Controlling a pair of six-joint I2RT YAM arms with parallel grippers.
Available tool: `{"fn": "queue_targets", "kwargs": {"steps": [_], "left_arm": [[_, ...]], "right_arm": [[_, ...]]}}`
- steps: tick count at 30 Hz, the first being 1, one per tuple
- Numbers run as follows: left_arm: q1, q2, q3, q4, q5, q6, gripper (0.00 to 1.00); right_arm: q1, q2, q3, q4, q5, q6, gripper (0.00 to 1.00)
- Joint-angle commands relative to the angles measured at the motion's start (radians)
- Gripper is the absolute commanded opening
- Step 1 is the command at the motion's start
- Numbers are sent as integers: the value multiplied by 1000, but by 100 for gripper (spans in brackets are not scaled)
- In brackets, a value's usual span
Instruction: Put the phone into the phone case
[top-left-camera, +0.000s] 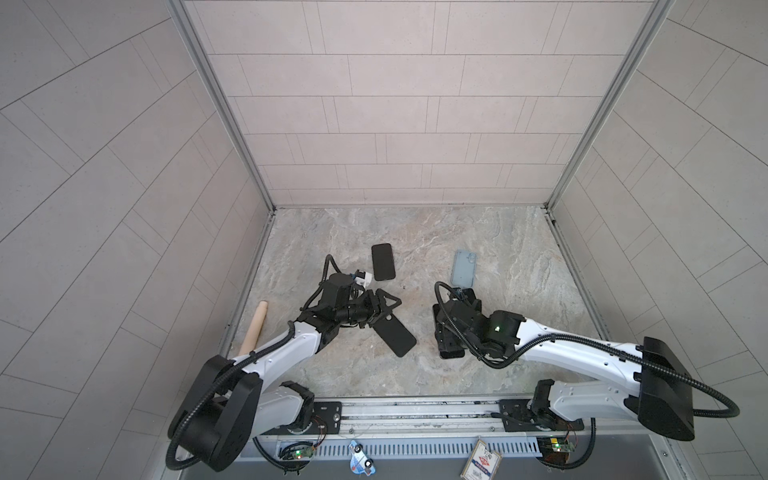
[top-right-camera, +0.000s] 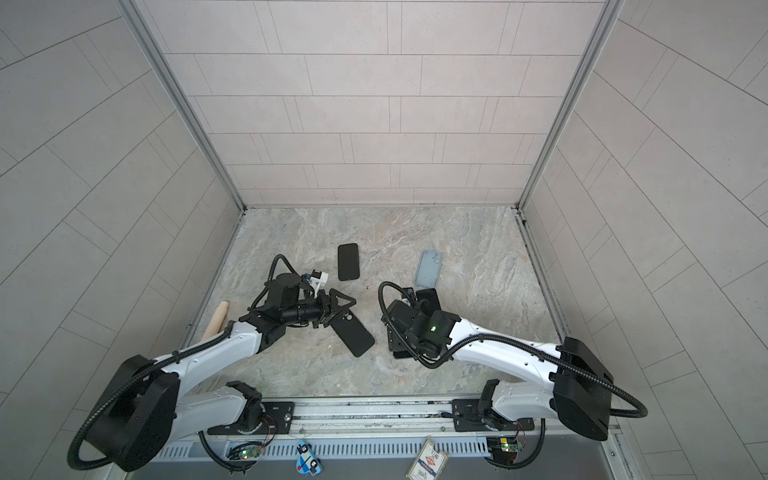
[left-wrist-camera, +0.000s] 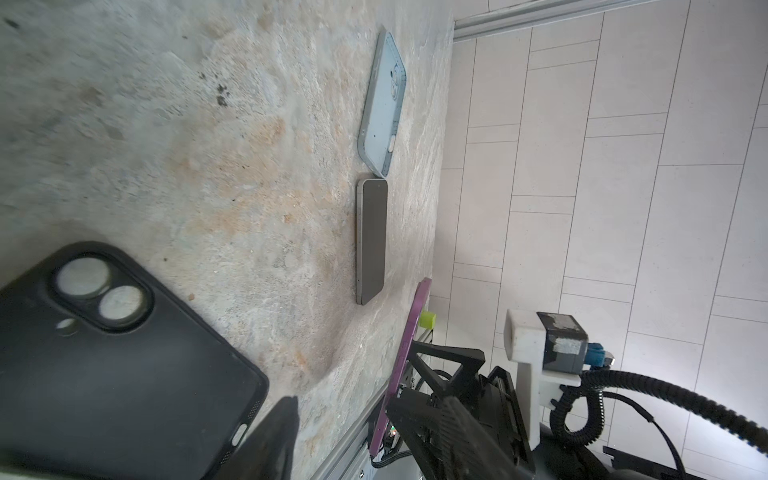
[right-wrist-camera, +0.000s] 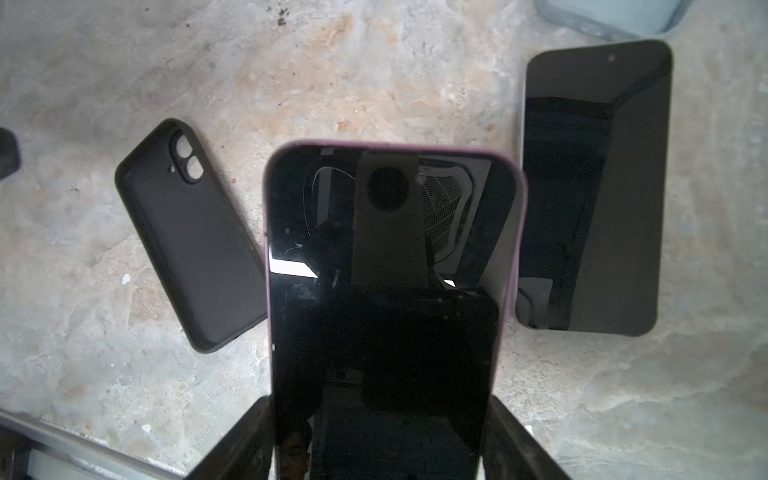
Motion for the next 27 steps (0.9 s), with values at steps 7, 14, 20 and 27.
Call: {"fn": "queue_targets", "kwargs": {"steps": [7,14,20,27], "left_arm": [[-80,142,-12,354,56,-175,62],[-131,187,14,352,59,-173,59],[-151,209,33,358,67,-176,49],[-177,229,46,375,87,-180,43]], "right_arm": [[-7,-7,62,68,-187,-183,49],[-8,-3,85,59,-195,-194,49],[-7,1,93,58,-199,-195,49],[-9,17,123,22,-186,-213,49]]}}
